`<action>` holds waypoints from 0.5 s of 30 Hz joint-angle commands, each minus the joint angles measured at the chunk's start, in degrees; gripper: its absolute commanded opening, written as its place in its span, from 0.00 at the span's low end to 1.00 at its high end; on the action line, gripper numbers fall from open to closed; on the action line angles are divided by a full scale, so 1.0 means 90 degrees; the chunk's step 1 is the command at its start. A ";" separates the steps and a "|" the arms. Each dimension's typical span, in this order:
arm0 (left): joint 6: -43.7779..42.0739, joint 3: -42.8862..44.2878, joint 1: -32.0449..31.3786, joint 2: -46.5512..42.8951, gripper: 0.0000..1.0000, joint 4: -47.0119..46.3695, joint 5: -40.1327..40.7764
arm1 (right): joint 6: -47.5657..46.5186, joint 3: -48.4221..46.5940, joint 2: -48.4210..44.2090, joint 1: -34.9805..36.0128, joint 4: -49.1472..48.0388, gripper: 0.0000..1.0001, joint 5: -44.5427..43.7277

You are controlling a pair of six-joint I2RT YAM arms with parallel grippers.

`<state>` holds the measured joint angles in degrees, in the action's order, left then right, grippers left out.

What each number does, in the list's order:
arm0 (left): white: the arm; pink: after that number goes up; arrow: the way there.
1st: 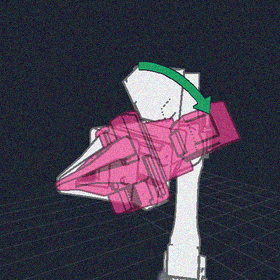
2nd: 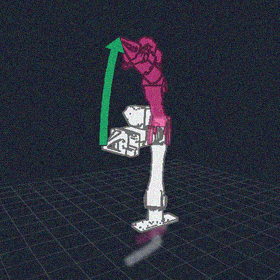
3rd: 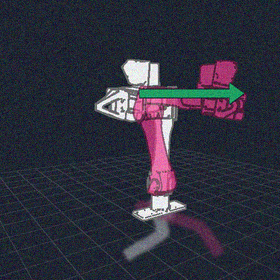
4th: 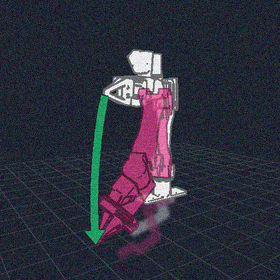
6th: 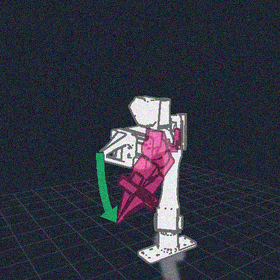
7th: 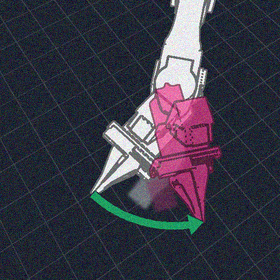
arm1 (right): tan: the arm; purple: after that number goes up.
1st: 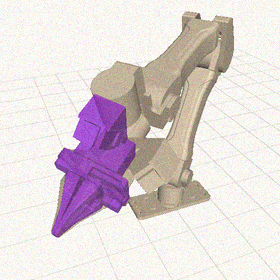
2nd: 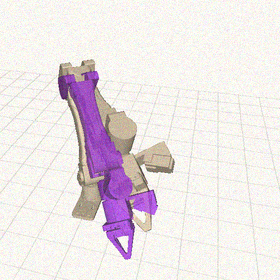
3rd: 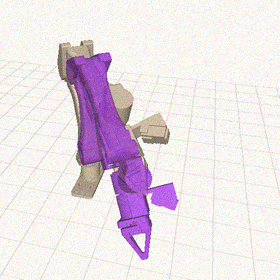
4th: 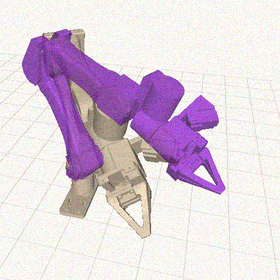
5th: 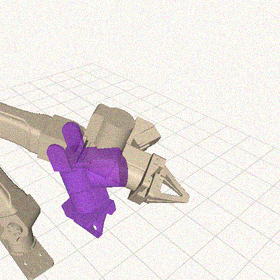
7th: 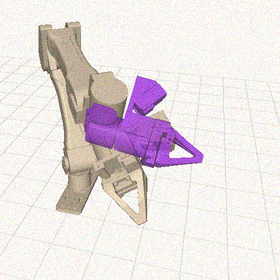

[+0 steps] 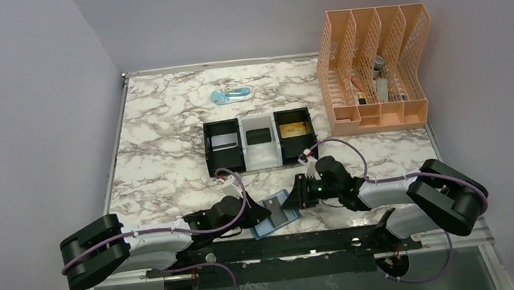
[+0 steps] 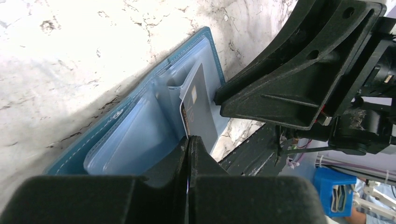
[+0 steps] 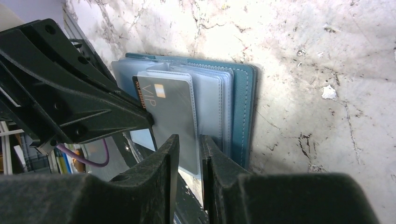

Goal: Take the credit cards out of the card holder

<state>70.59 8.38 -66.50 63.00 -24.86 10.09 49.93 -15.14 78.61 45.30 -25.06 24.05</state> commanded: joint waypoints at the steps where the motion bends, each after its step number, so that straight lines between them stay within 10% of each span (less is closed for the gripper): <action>1: 0.0136 -0.0277 -0.0033 -0.0405 0.02 0.0056 0.0303 | -0.0070 0.0178 0.0017 0.0018 0.0559 0.24 -0.0503; 15: -0.0210 0.0129 -0.0035 -0.0123 0.13 0.0341 0.0165 | -0.0385 -0.0251 -0.0934 0.0023 0.0984 0.26 0.0029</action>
<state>70.13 7.14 -66.50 59.77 -22.20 11.11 49.01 -15.18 75.09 45.39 -21.37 23.81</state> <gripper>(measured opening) 0.139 0.252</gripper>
